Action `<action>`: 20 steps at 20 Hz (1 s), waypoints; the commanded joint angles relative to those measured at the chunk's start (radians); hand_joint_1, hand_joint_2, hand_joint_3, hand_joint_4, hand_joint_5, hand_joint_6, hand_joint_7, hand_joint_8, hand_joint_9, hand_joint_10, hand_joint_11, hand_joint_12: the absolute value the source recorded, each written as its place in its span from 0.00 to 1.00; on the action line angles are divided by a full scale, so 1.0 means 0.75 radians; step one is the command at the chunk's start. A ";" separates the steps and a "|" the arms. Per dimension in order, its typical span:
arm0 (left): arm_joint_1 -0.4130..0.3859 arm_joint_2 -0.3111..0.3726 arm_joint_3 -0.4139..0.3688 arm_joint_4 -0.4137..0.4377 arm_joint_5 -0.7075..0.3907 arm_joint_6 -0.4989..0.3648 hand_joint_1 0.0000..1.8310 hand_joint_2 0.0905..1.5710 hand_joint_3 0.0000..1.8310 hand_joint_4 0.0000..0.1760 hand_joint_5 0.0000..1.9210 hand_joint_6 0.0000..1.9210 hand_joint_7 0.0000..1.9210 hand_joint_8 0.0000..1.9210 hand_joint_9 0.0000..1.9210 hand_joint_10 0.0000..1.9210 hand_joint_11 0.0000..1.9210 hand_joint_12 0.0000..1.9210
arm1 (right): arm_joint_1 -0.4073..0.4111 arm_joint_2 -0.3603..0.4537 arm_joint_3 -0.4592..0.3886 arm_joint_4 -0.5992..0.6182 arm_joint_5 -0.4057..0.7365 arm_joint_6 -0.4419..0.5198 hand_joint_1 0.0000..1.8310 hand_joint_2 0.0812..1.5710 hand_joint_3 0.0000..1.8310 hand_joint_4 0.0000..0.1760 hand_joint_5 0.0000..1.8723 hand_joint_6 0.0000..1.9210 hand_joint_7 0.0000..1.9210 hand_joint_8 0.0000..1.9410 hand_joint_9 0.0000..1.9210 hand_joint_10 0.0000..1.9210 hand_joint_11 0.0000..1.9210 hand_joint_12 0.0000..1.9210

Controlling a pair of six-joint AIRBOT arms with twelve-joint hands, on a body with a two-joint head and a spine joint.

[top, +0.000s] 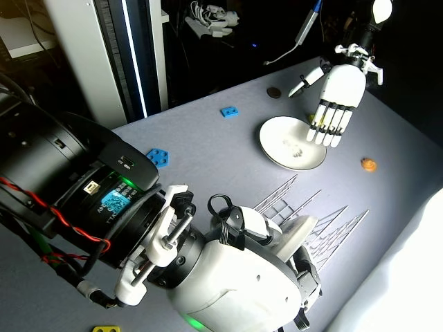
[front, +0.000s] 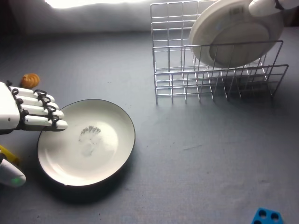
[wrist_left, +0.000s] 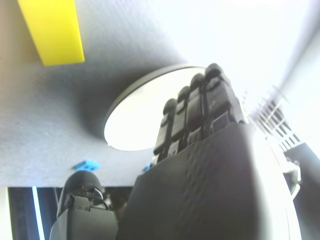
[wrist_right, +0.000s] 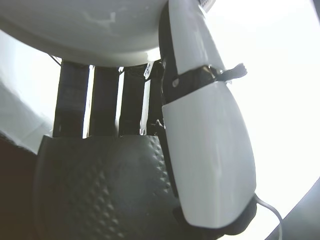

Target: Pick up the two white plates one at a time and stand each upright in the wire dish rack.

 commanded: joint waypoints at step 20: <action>0.028 -0.015 0.026 -0.052 -0.010 -0.008 0.00 0.63 0.00 0.00 0.00 0.00 0.00 0.00 0.00 0.00 0.00 0.00 | -0.024 -0.021 0.006 0.031 0.248 -0.024 0.63 0.63 0.00 0.00 0.38 0.00 0.39 0.00 0.38 0.02 0.12 0.64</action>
